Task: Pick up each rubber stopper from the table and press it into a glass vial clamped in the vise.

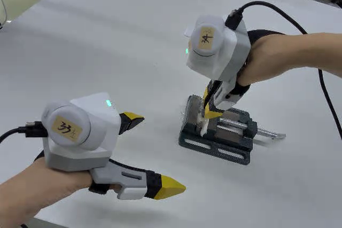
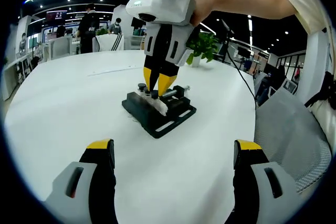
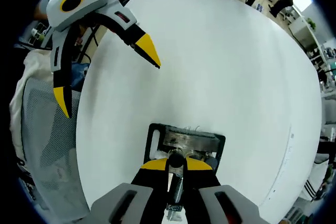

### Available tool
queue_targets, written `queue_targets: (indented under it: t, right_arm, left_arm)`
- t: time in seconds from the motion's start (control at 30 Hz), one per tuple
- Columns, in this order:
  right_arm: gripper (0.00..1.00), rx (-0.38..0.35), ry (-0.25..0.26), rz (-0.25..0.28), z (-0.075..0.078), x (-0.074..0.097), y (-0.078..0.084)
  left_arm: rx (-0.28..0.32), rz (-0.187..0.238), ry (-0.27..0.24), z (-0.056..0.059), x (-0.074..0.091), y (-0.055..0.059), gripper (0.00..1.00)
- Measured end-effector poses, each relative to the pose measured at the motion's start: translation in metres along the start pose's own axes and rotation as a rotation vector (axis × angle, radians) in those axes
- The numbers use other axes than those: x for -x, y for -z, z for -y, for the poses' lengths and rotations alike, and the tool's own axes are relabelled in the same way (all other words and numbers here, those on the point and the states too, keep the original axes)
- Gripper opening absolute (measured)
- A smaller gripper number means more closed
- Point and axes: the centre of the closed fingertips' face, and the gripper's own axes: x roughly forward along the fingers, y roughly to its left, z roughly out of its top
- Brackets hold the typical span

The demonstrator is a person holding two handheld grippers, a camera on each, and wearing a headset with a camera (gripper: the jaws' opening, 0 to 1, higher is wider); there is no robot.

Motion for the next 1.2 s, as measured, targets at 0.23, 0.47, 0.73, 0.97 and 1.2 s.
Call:
queue_targets:
  t: [0.23,0.47,0.73,0.97,1.2]
  right_arm:
    - [0.06,0.048,0.006,0.025,-0.002,0.002,0.002]
    - [0.07,0.120,0.000,0.035,-0.002,0.002,0.001]
    - [0.11,0.142,-0.001,0.046,0.000,0.002,0.001]
    - [0.10,0.124,0.003,0.080,0.003,0.012,0.004]
    - [0.04,0.079,-0.007,0.133,0.004,0.016,0.005]
  left_arm:
    - [-0.004,-0.002,0.003,0.001,0.000,-0.001,0.93]
    - [-0.007,-0.001,0.002,0.000,0.000,-0.002,0.93]
    - [-0.007,-0.004,0.003,-0.001,0.000,-0.003,0.93]
    - [-0.014,-0.006,0.008,0.000,-0.002,-0.005,0.93]
    - [-0.025,-0.005,0.009,-0.002,-0.002,-0.008,0.93]
